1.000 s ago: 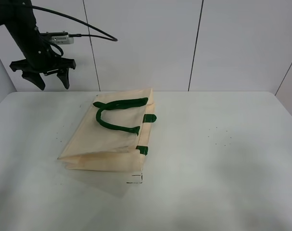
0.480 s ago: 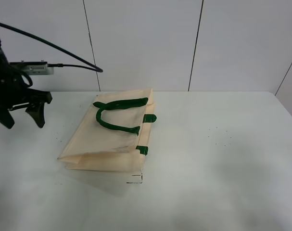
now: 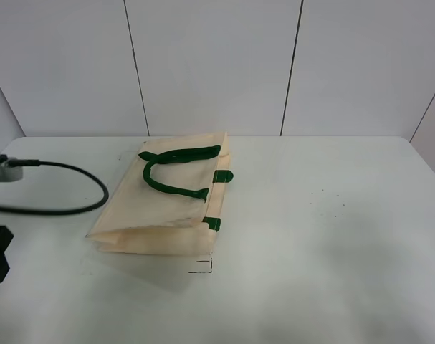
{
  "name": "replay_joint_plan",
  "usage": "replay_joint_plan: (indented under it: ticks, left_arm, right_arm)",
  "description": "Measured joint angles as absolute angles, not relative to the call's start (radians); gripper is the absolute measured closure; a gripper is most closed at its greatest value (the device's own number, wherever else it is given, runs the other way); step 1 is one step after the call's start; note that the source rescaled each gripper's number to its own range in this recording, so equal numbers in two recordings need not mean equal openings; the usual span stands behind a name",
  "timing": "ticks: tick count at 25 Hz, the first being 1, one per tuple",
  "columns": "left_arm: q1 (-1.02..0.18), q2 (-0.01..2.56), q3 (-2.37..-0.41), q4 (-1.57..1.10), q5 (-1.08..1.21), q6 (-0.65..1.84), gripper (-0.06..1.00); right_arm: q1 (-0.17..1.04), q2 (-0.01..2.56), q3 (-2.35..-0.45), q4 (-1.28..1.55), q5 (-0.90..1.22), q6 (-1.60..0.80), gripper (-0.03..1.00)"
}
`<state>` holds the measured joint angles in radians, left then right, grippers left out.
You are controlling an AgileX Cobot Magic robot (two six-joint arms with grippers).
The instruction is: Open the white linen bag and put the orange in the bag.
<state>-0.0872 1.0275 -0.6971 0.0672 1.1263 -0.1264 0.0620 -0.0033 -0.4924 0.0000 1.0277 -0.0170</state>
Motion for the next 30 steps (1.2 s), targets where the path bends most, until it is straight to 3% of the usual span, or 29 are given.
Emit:
replay_joint_plan:
  ticks: [6,13,30]
  left_arm:
    - [-0.087,0.735,-0.516,0.067,1.06,-0.1,0.0]
    - [-0.087,0.453,-0.499,0.016,1.063,-0.017,0.0]
    - [-0.087,0.159,-0.495,0.014,1.064,-0.012,0.0]
  right_arm:
    - [0.062,-0.003,-0.492,0.0,1.028,-0.017,-0.03]
    - [0.062,-0.003,-0.492,0.0,1.028,-0.017,-0.03]
    - [0.062,-0.003,-0.492,0.0,1.028,-0.017,-0.03]
